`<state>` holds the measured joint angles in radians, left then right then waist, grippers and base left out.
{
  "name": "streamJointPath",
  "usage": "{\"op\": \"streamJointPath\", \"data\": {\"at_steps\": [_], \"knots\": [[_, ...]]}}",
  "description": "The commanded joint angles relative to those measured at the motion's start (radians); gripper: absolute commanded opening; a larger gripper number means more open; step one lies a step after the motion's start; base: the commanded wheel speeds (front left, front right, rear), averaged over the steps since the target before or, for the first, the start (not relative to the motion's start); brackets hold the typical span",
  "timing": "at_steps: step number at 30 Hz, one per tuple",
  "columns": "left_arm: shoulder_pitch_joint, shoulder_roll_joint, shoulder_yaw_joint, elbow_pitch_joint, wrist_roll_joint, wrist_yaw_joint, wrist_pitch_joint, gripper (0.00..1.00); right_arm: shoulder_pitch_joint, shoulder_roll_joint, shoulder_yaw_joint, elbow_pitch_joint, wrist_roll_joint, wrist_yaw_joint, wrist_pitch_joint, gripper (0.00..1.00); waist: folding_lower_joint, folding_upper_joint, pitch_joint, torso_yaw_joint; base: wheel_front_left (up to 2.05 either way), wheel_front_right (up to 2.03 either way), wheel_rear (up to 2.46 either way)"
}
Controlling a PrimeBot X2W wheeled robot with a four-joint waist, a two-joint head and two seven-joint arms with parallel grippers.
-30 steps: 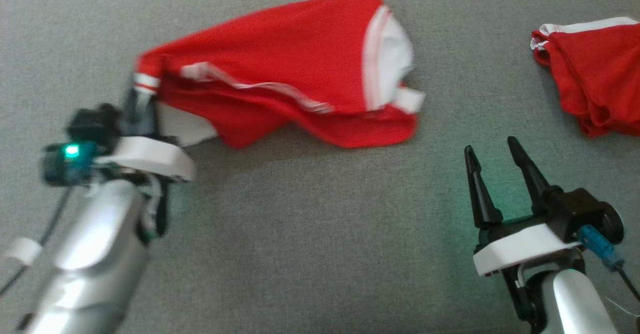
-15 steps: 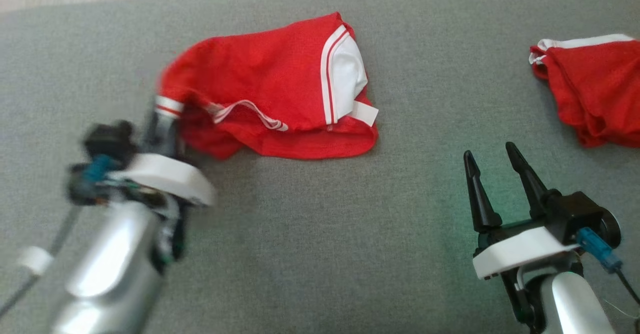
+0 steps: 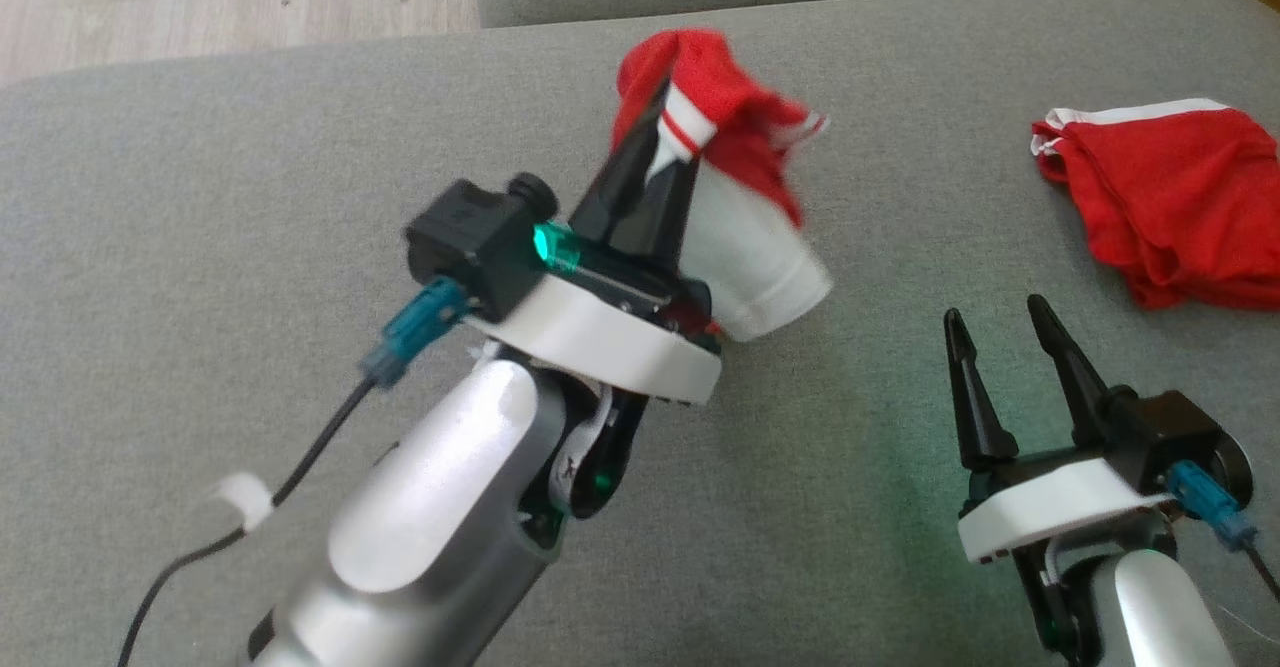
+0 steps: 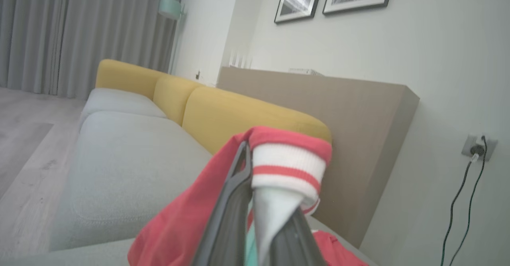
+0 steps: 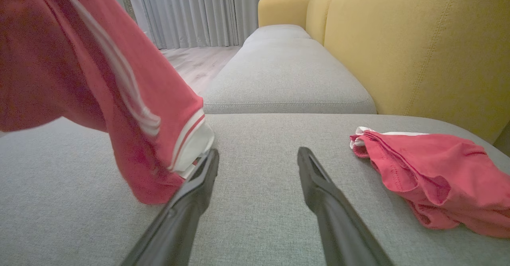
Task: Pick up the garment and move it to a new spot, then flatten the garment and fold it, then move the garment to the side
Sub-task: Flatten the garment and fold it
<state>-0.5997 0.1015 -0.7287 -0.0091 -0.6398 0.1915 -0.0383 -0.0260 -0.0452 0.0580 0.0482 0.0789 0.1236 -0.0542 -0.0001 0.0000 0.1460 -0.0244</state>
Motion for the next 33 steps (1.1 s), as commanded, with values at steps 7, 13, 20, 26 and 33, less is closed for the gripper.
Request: {"op": "streamJointPath", "data": {"at_steps": [7,13,20,26,33], "knots": [[0.048,0.056,0.128,-0.073,-0.023,0.088,-0.025,0.00,0.001,-0.005,-0.003,-0.031,0.007,0.007,-0.016,1.00,0.0001,0.0000,0.008,0.017,0.00,0.00,0.00],[0.220,0.129,0.240,0.007,-0.093,0.130,-0.074,0.00,-0.001,-0.005,-0.013,-0.026,0.006,0.007,-0.016,1.00,0.0001,0.0000,0.018,0.043,0.00,0.00,0.00],[0.364,0.164,0.320,0.156,-0.191,0.107,-0.102,0.00,-0.009,-0.005,-0.010,-0.019,0.002,0.007,-0.013,1.00,0.0001,0.0000,0.026,0.063,0.00,0.00,0.00],[0.389,0.187,0.375,0.264,-0.221,0.094,-0.141,0.00,-0.019,-0.005,-0.012,-0.018,-0.004,0.007,-0.009,1.00,0.0001,0.0000,0.036,0.071,0.00,0.00,0.00],[0.373,0.207,0.368,0.369,-0.200,0.071,-0.160,1.00,-0.025,-0.005,-0.011,-0.009,-0.009,0.007,-0.006,1.00,0.0001,0.0000,0.035,0.071,0.00,0.00,0.00]]}}
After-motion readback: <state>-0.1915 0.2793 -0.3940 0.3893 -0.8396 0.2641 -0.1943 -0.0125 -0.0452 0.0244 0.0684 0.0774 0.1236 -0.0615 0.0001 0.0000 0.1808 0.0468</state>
